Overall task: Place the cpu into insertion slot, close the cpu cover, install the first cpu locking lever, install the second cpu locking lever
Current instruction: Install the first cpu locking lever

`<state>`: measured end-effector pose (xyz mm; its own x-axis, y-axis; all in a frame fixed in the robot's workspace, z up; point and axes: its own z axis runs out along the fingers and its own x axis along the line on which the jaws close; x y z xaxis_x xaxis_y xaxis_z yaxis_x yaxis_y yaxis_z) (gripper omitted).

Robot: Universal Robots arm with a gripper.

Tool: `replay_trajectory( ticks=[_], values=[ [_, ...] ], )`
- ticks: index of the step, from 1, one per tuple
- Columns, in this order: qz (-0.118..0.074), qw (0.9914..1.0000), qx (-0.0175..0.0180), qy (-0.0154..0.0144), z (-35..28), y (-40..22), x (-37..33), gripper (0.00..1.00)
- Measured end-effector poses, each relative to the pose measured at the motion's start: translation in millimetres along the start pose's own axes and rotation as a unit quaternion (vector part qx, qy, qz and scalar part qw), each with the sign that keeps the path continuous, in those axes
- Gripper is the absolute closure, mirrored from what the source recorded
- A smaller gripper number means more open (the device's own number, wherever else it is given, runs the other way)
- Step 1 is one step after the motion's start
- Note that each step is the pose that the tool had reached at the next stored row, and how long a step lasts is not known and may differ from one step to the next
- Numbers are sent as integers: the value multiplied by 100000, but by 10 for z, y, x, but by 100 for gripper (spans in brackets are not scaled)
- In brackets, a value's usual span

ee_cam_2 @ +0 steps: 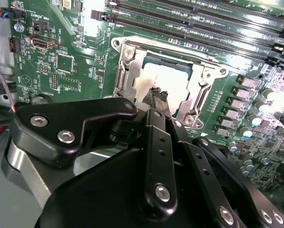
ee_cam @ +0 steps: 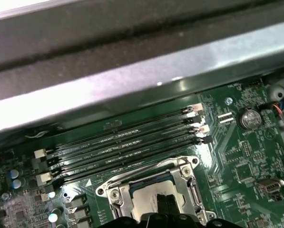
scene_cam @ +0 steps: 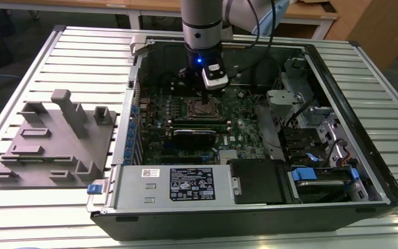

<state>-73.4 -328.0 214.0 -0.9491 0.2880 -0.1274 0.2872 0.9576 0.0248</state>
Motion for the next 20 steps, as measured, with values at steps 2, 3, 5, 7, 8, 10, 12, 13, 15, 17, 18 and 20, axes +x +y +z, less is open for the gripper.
replay_trajectory(
  ticks=[2, 3, 5, 7, 8, 10, 12, 13, 15, 17, 18, 20],
  values=[
    [-99, 100000, 40, 16, -1, 0, 0, 90],
    [-100, 100000, 42, 18, -1, 0, 0, 90],
    [-111, 100000, 40, 28, -1, 0, 0, 90],
    [-115, 100000, 40, 30, 0, 0, 0, 90],
    [-122, 100000, 48, 53, -1, 0, 0, 90],
    [-120, 100000, 80, 159, -1, 0, -1, 90],
    [-122, 99999, 124, 299, -1, 0, 0, 90],
    [-122, 99999, 141, 367, -1, 0, 0, 90],
    [-124, 99998, 186, 512, -1, 0, 0, 90],
    [-130, 99997, 244, 711, 0, 0, -1, 90],
    [-129, 99996, 280, 843, 0, 0, -1, 90],
    [-132, 99993, 372, 1143, 0, 0, 0, 90]
  ],
)
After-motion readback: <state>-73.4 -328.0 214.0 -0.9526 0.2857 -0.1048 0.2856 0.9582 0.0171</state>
